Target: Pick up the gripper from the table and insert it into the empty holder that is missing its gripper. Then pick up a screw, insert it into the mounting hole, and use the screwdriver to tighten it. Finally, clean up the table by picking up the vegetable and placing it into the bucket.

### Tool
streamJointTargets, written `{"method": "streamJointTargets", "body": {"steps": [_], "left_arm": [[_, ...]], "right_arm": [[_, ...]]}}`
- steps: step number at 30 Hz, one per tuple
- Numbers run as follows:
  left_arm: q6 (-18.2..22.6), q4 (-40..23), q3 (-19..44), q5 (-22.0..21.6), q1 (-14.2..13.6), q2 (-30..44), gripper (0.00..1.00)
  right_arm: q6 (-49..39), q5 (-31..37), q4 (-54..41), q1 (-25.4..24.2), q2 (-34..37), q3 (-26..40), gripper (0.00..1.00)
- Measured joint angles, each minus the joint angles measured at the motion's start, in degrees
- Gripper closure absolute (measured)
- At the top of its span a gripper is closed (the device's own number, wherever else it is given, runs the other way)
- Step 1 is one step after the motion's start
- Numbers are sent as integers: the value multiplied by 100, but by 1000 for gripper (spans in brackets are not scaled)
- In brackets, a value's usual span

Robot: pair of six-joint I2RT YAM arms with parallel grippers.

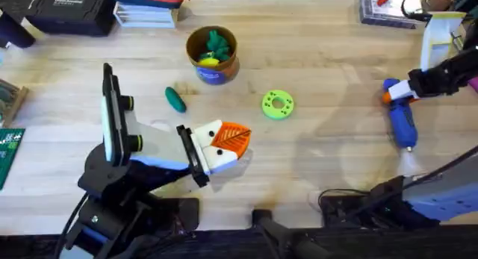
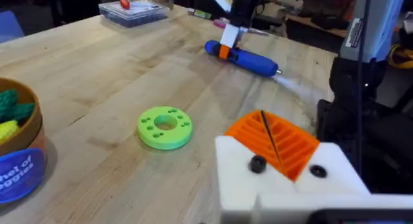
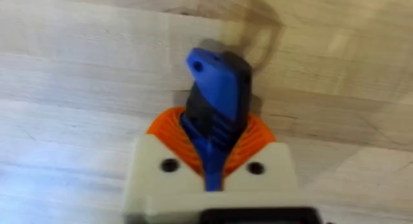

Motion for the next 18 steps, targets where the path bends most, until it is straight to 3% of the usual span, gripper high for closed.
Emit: {"method": "streamJointTargets", "body": {"steps": [1, 2, 13, 18], "left_arm": [[0, 0, 0, 0, 0, 0, 997], [0, 0, 1, 0, 0, 0, 997], [0, 0, 1, 0, 0, -1, 997], [0, 0, 2, 0, 0, 0, 997]], "right_arm": [[16, -1, 0, 0, 8, 0, 948], [31, -22, -20, 0, 15, 0, 973], [122, -22, -383, 0, -13, 52, 971], [503, -22, -443, 0, -435, 270, 971]]}}
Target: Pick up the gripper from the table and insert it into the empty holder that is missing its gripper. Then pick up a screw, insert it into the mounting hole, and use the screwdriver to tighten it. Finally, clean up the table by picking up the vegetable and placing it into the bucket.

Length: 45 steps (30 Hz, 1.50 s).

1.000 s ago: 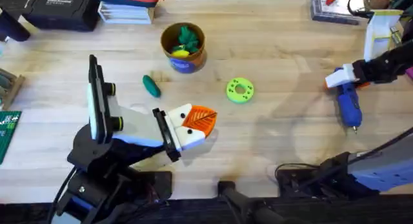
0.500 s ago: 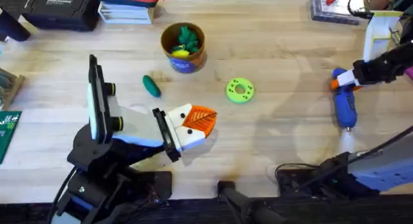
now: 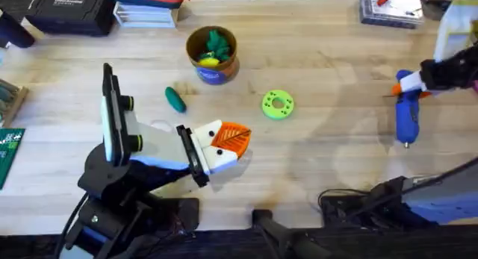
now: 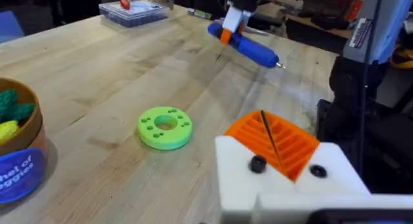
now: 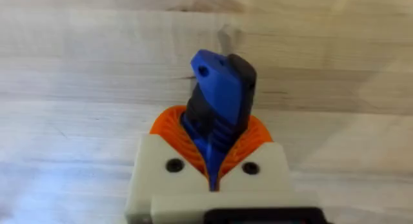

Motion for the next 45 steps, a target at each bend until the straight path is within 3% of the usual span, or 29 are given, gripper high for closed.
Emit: {"method": "streamJointTargets", "body": {"steps": [15, 22, 28, 34, 39, 45], "left_arm": [[0, 0, -1, -4, 0, 0, 997], [0, 0, -2, -6, 0, 0, 997], [0, 0, -1, -15, 0, -1, 997], [0, 0, -1, -15, 0, 0, 997], [0, 0, -2, -17, 0, -2, 997], [0, 2, 0, -17, 0, 0, 997]], "right_arm": [[907, -319, -131, 227, -3011, 46, 971], [1201, -805, 356, 799, -4452, -482, 971], [1966, -1049, 1801, 1744, -5509, -1738, 971], [2787, -1128, 3631, 3062, -6258, -2927, 971], [3220, -1168, 4884, 4140, -6338, -3545, 971], [3391, -1207, 5905, 5233, -6075, -3677, 971]]}}
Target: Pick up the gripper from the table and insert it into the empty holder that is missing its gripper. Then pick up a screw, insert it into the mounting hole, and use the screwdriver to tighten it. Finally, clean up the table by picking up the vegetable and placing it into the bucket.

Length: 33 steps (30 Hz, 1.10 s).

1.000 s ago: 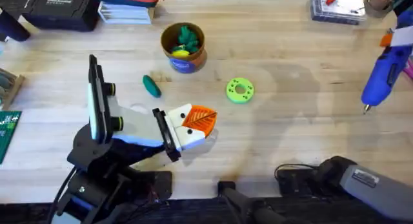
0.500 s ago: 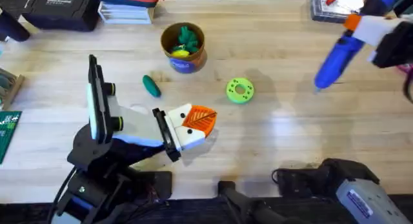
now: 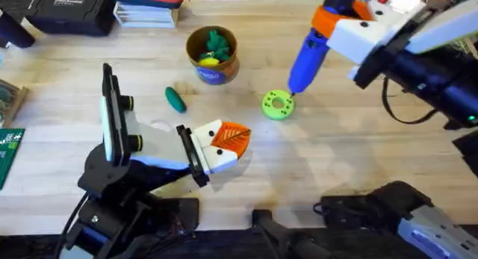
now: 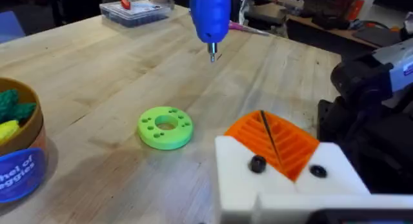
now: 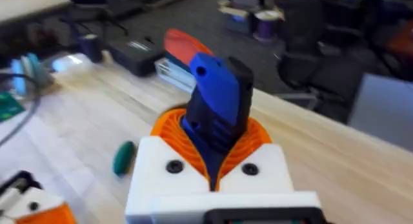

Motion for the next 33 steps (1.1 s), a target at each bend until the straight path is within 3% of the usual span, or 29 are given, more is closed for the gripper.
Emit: {"method": "streamJointTargets", "body": {"steps": [14, 23, 33], "left_arm": [[0, -2, 0, 0, 0, 0, 997], [0, -2, 0, 0, 0, 0, 997], [0, -2, 0, 0, 0, 0, 997]], "right_arm": [[64, -42, 2017, 2079, 710, 0, 971], [81, -46, 2931, 2734, 1086, 0, 971], [81, -50, 3061, 3072, 1293, 0, 971]]}}
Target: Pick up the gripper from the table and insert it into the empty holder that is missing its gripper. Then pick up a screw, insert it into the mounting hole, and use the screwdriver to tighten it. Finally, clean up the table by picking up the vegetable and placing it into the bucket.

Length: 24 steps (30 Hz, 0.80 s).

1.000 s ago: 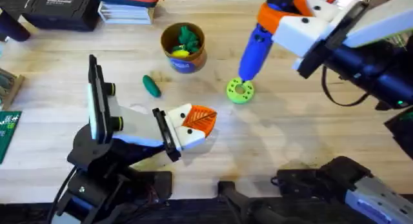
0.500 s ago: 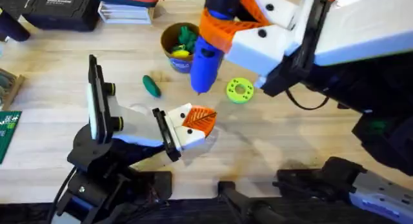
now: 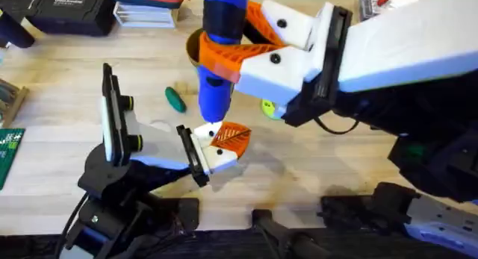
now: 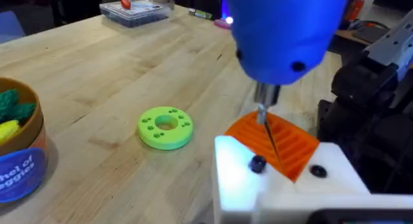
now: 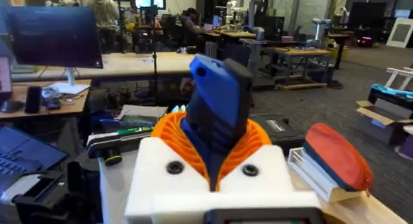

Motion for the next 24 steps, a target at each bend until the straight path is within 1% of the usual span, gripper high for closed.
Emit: {"method": "streamJointTargets", "body": {"steps": [13, 19, 24], "left_arm": [[0, 0, 0, 0, 0, 0, 997], [0, 0, 0, 0, 0, 0, 997], [0, 0, 0, 0, 0, -2, 997]], "right_arm": [[-68, -23, 29, 131, 204, 0, 971], [-92, -251, 28, 133, 284, 0, 971], [-180, -295, 30, 133, 284, 0, 971]]}}
